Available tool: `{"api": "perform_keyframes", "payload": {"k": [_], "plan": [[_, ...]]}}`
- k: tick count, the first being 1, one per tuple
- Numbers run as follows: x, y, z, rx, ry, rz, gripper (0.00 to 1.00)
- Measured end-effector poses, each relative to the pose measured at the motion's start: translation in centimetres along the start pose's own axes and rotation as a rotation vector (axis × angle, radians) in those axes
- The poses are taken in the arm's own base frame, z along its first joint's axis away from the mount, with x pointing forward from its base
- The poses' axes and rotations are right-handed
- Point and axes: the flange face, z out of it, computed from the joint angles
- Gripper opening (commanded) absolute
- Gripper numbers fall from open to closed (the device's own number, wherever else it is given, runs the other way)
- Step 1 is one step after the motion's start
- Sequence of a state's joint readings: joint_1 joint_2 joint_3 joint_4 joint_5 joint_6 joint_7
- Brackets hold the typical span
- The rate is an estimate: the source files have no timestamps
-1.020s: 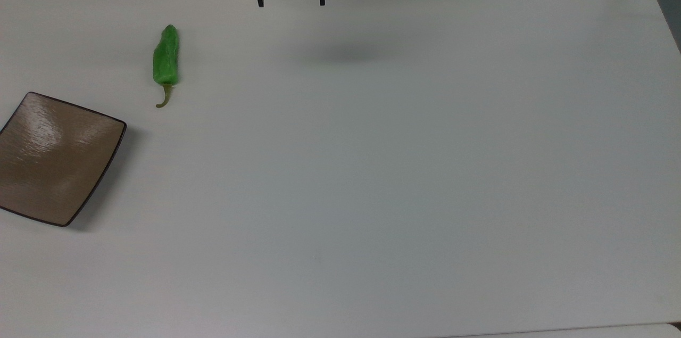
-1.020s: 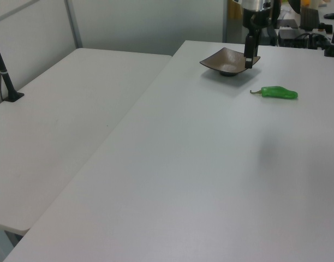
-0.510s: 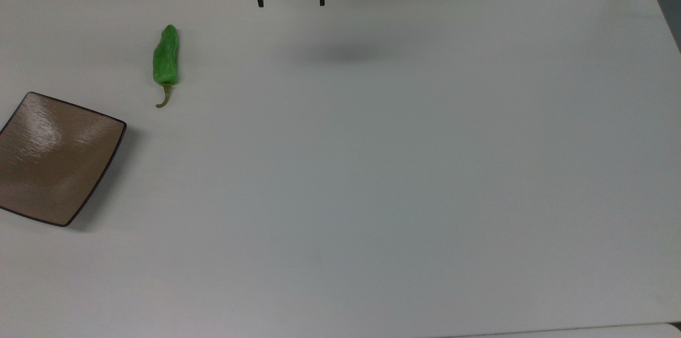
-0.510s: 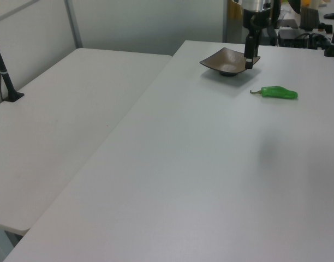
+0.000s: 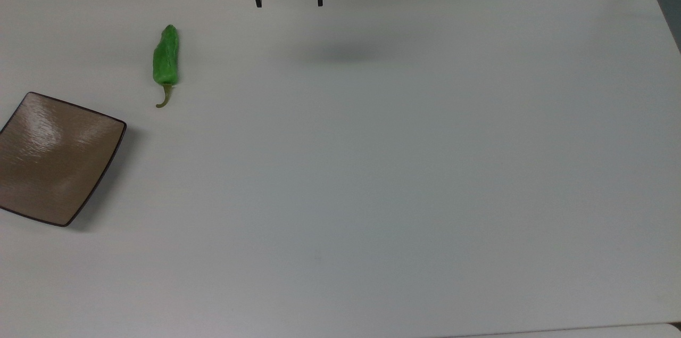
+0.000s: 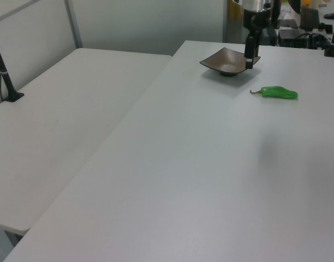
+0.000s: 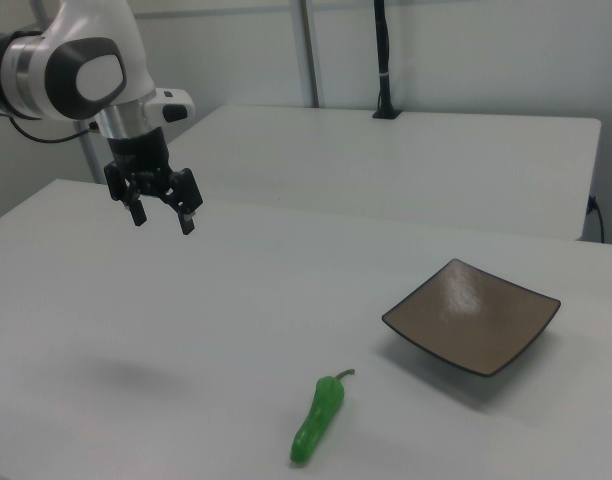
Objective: Chili peppers are placed on a ceramic plate
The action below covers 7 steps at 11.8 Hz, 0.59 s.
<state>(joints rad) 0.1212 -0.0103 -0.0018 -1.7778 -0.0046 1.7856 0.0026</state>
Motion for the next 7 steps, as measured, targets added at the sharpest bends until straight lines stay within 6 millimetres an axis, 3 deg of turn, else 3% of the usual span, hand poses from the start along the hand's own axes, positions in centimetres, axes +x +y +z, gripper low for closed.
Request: {"api": "perform_keyframes", "payload": {"k": [3, 7], "plan": [[0.3, 1.2, 0.8, -0.001, 0.028, 0.020, 1.00], [0.1, 4.0, 3.3, -0.071, 0.044, 0.020, 1.00]]}}
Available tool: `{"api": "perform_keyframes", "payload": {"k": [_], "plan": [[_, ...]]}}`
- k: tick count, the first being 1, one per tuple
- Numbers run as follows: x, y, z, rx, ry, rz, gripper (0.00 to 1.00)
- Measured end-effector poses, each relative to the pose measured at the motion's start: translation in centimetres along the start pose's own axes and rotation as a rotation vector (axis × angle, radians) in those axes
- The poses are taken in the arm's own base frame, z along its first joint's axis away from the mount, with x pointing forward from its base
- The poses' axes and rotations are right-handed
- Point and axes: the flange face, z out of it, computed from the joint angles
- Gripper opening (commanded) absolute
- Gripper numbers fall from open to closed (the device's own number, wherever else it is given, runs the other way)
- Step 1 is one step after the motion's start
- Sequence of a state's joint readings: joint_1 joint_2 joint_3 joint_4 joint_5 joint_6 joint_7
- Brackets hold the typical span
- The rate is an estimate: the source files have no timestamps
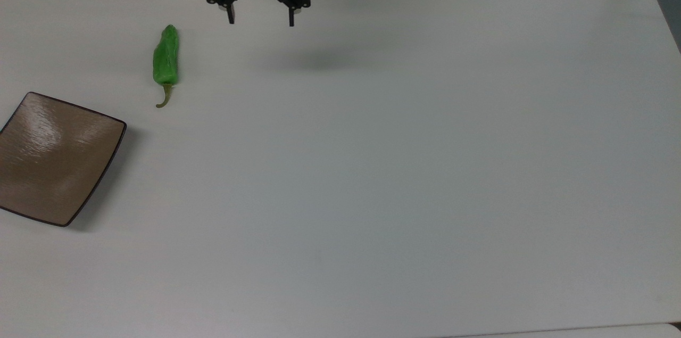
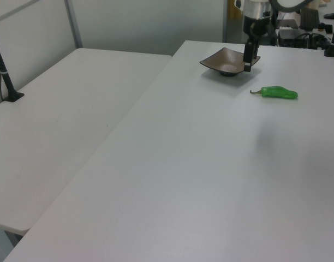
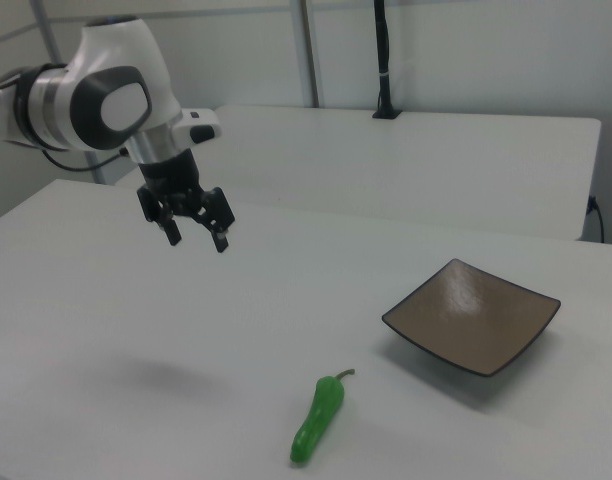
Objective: Chili peppers are placed on a ceramic plate
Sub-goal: 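Move the open gripper over the green chili pepper and lower it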
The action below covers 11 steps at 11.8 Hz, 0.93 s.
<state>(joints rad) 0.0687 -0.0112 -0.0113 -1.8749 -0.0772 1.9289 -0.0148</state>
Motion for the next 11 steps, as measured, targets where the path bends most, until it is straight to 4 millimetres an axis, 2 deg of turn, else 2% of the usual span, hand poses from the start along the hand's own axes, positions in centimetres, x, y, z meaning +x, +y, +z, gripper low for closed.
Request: {"api": "perform_keyframes", "payload": {"k": [5, 11], "plan": [[-0.6, 5.8, 3.2, -0.060, 0.042, -0.020, 1.00], [-1.6, 11.1, 8.2, -0.103, -0.012, -0.009, 1.00]]}}
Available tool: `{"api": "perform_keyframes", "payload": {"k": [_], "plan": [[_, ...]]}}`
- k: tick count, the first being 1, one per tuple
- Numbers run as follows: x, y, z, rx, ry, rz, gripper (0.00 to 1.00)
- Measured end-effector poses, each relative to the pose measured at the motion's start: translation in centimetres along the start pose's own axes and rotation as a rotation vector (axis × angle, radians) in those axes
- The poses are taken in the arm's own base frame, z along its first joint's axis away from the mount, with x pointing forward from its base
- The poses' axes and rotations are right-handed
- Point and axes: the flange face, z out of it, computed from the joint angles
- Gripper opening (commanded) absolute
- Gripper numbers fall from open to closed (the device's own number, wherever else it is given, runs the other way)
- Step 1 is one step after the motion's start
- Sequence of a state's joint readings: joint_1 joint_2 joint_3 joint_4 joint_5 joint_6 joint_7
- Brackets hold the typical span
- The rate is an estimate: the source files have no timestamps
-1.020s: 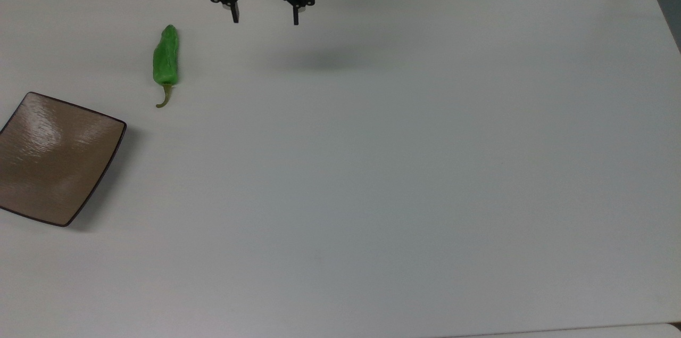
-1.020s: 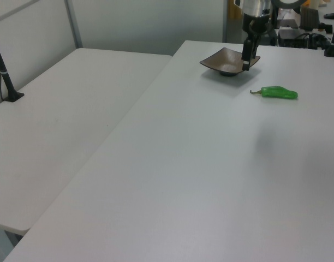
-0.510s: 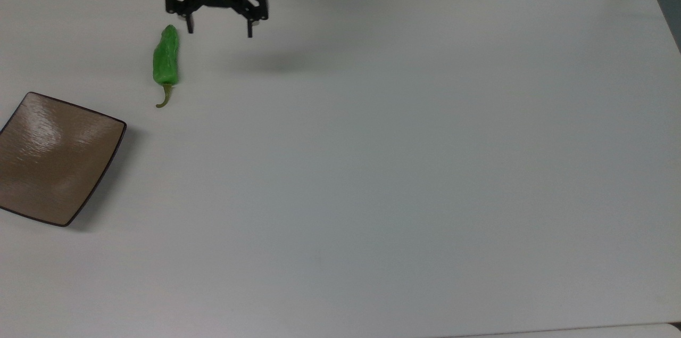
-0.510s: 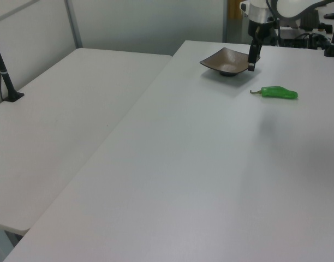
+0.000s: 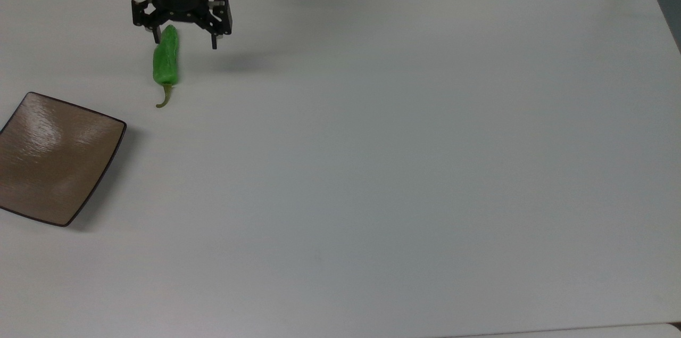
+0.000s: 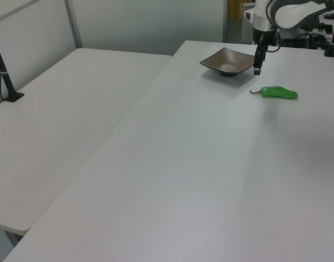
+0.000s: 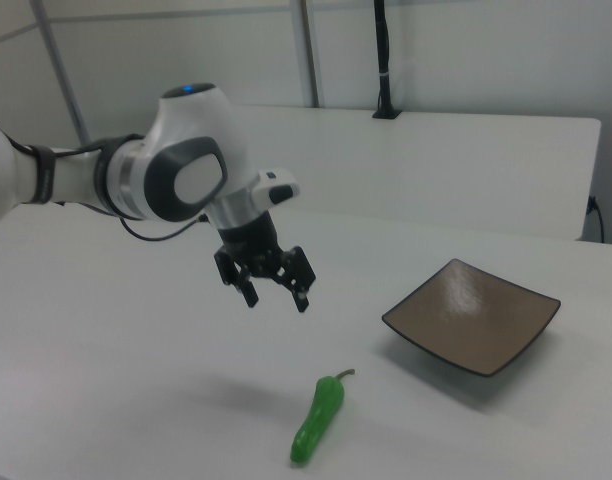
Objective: Chili peppers are placed on a ceramic plate
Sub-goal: 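Move the open gripper over the green chili pepper and lower it, then close the gripper on the green chili pepper and lift it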
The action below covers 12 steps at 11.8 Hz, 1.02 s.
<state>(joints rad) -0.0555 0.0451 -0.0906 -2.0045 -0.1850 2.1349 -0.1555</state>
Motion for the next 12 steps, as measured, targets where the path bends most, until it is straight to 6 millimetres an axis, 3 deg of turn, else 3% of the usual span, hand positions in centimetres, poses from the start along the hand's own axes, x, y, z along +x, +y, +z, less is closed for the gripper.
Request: {"api": "perform_keyframes", "payload": {"k": [10, 11, 12], "plan": [[-2.8, 4.8, 13.4, -0.008, -0.174, 0.031, 1.00], [-3.1, 5.1, 14.7, -0.014, -0.191, 0.026, 0.82], [-3.3, 5.4, 15.7, -0.019, -0.203, 0.021, 0.25]]}}
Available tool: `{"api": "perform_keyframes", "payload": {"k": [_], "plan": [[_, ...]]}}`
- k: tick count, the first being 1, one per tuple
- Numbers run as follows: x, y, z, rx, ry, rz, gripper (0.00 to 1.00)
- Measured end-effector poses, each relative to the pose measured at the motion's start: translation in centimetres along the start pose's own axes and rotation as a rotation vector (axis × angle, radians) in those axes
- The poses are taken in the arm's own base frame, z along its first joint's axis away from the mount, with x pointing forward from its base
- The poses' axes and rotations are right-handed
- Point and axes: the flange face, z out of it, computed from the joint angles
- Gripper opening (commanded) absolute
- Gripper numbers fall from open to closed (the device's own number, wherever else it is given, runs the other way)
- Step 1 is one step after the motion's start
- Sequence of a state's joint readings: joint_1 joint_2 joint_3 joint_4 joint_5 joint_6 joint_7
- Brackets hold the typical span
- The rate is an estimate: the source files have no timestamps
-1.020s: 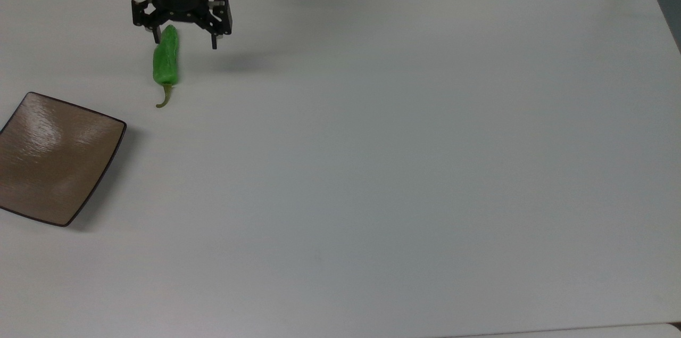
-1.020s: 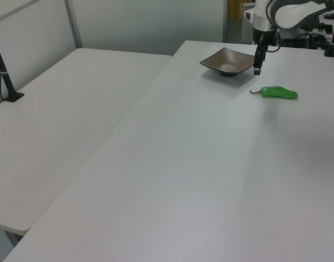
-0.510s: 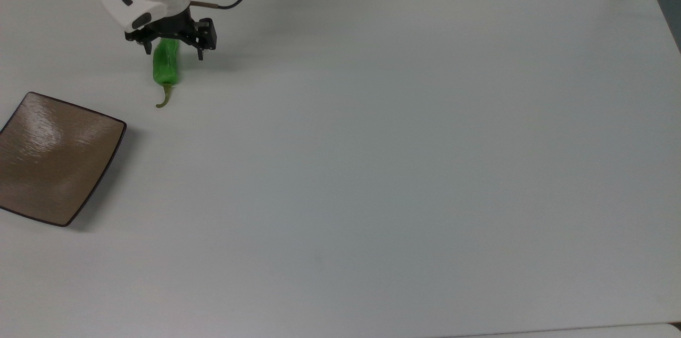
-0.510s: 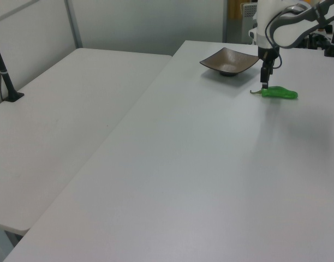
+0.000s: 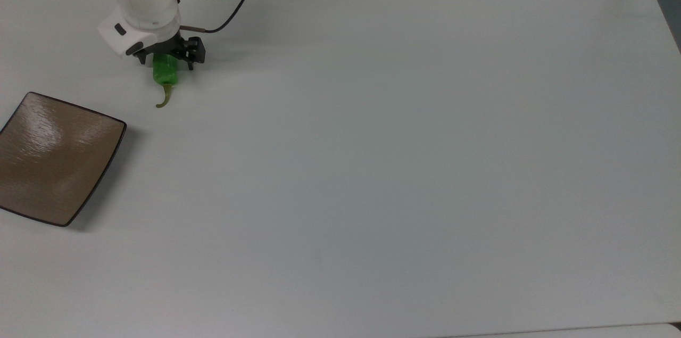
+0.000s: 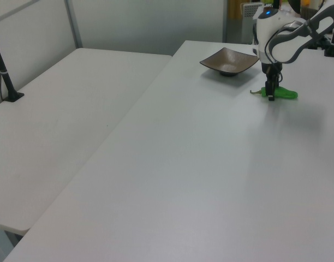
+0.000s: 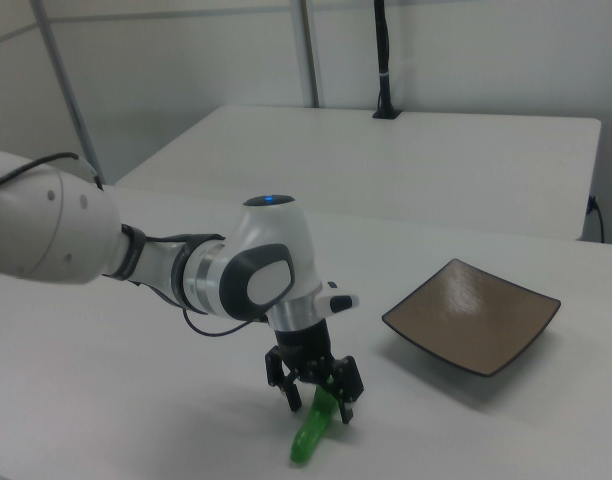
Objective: Chili peppers are placed on a ceramic plate
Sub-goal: 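Close the gripper on the green chili pepper and lift it, then carry the held chili pepper over the brown square plate and lower it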
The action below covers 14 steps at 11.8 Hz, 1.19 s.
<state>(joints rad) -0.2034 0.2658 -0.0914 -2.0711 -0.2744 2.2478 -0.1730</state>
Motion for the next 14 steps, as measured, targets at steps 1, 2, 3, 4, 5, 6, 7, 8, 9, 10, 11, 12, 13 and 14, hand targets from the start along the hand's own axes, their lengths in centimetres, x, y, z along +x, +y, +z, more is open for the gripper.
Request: {"api": "perform_keyframes", "payload": {"k": [1, 2, 3, 4, 5, 6, 7, 8, 9, 10, 11, 12, 13, 14], "plan": [[0.0, 0.1, 0.6, -0.002, -0.007, -0.002, 0.12], [0.0, 0.2, 0.7, -0.003, -0.010, -0.004, 0.12], [0.0, 0.4, 0.6, -0.008, -0.007, -0.024, 0.12], [0.0, 0.8, 0.4, -0.011, -0.004, -0.042, 0.12], [-0.1, 1.0, 0.3, -0.012, -0.003, -0.056, 0.12], [-0.1, 1.1, 0.5, -0.011, -0.004, -0.062, 0.12], [0.0, 1.0, 0.5, -0.011, -0.005, -0.064, 0.12], [0.0, 1.1, 0.4, -0.012, -0.003, -0.063, 0.12], [0.1, 1.1, 0.3, -0.013, 0.000, -0.063, 0.12], [0.3, 1.2, 0.0, -0.015, 0.008, -0.061, 0.12], [0.5, 1.4, -0.4, -0.018, 0.017, -0.059, 0.12], [1.1, 1.7, -1.5, -0.022, 0.042, -0.052, 0.12], [1.6, 2.0, -2.5, -0.014, 0.066, -0.036, 0.12], [2.2, 2.2, -3.6, 0.010, 0.099, -0.007, 0.12]]}}
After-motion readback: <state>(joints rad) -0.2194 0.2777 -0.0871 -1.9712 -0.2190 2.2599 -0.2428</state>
